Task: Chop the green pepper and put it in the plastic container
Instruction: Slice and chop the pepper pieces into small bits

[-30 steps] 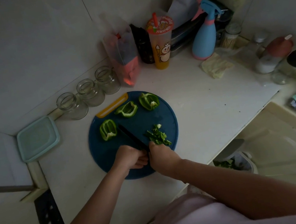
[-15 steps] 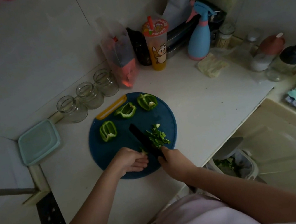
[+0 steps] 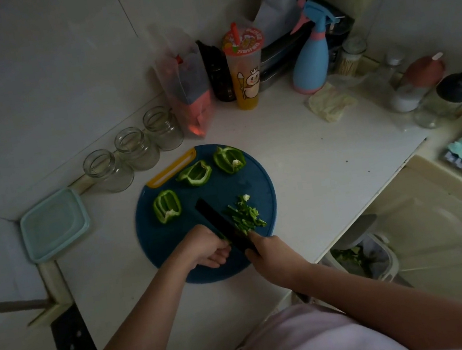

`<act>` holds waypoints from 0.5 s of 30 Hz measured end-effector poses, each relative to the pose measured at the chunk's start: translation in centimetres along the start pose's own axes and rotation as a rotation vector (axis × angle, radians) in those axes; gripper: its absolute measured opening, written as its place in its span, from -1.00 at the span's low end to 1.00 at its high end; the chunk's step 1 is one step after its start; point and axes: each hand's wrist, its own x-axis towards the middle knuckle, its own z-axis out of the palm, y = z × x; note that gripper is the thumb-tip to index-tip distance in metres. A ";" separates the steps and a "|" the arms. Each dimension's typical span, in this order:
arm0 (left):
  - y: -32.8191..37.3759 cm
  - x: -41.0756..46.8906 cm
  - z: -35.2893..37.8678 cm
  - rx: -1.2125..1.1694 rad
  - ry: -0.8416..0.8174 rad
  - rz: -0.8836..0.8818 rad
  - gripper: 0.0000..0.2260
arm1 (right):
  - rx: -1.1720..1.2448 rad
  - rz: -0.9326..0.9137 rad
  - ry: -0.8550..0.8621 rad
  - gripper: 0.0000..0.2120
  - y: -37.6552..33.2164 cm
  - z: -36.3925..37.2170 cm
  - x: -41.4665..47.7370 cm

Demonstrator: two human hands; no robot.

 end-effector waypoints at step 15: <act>0.9 0.1 0.1 0.092 -0.056 -0.010 -0.78 | 0.193 0.139 -0.074 -0.83 0.0 0.3 0.3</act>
